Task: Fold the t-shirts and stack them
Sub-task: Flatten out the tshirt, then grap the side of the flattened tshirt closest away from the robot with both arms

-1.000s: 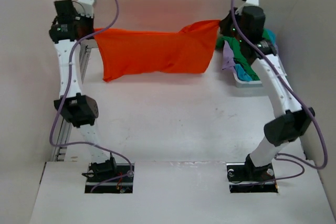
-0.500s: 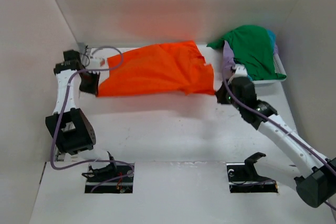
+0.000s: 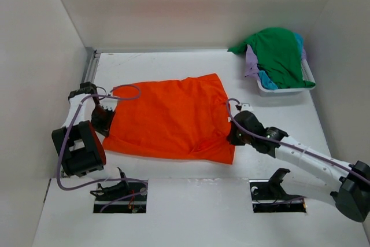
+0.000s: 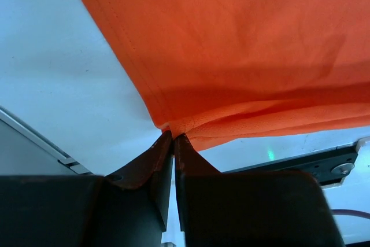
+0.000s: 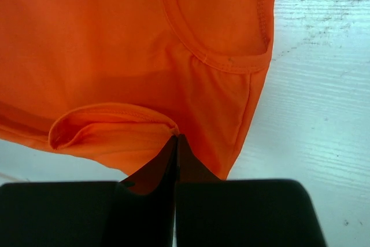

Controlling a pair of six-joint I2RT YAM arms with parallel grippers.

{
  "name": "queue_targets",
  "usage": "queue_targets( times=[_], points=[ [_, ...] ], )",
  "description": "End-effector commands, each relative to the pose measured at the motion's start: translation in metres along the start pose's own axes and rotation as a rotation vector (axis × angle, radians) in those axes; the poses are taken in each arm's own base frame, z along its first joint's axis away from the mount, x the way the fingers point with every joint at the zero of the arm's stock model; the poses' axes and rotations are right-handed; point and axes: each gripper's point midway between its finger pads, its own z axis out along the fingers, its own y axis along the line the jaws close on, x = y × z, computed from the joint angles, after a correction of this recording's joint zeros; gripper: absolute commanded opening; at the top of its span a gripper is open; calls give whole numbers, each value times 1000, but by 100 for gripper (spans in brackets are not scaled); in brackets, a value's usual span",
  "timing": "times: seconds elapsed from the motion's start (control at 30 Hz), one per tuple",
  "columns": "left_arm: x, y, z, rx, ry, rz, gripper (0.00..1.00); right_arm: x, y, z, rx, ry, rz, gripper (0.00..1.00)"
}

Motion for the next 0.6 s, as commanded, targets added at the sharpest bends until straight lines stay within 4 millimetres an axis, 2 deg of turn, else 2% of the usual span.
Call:
queue_targets(
  times=[0.0, 0.17, 0.27, 0.37, 0.47, 0.57],
  points=[
    [-5, 7, -9, -36, -62, -3, 5, -39, 17, 3, -44, -94, -6, 0],
    [-17, 10, -13, -25, -115, -59, 5, -62, 30, 22, -74, -104, -81, 0],
    [-32, 17, -14, -31, -155, -99, 5, -75, 33, 40, -65, -110, -127, 0],
    [-41, 21, -11, -33, -166, -130, 5, -95, 35, 54, -54, -142, -153, 0],
    [-43, 23, -8, -40, -177, -155, 5, -119, 28, 59, -26, -200, -138, 0],
    [-40, 30, -8, -65, -187, -188, 4, -132, 24, 65, -24, -229, -115, 0]
  ],
)
